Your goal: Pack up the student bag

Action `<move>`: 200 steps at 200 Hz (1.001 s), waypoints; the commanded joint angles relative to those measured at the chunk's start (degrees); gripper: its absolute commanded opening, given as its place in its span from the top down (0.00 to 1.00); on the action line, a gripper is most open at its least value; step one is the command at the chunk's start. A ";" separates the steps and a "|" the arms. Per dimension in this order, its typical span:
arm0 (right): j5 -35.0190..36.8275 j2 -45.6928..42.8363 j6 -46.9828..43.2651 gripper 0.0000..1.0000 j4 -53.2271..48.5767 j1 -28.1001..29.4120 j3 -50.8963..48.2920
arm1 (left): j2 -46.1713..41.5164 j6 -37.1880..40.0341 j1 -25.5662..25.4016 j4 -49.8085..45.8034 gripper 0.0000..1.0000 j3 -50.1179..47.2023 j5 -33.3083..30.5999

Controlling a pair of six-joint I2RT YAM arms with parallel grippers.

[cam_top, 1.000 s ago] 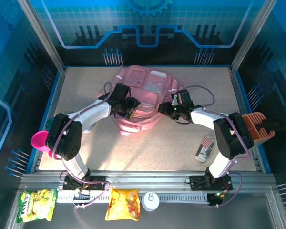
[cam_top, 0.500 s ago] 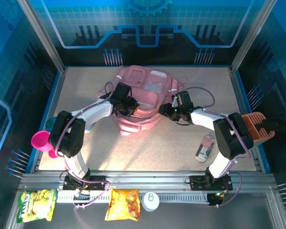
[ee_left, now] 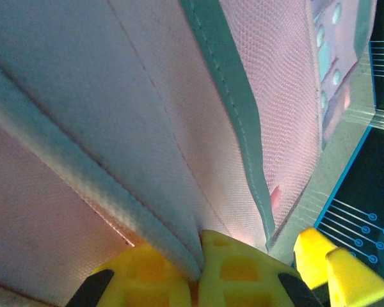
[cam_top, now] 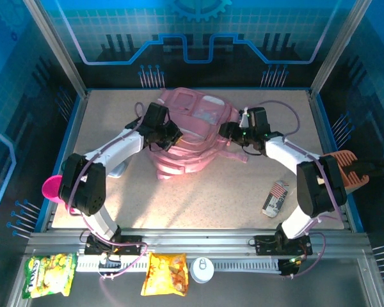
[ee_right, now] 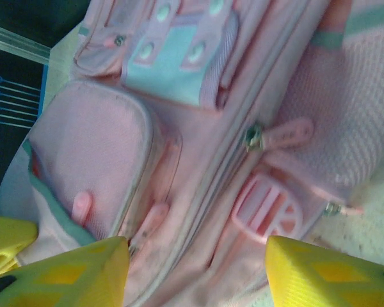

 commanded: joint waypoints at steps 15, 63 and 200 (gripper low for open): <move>-4.95 5.72 -5.21 0.37 -1.91 -2.67 7.30 | -5.12 6.29 1.17 -0.62 1.00 4.69 5.91; -6.55 13.37 -7.50 0.26 -2.71 -3.24 12.84 | -6.63 7.67 2.13 -0.64 1.00 5.30 8.42; -26.33 14.23 -4.05 0.23 10.94 -3.18 5.13 | -5.83 6.46 5.14 1.40 1.00 3.68 12.56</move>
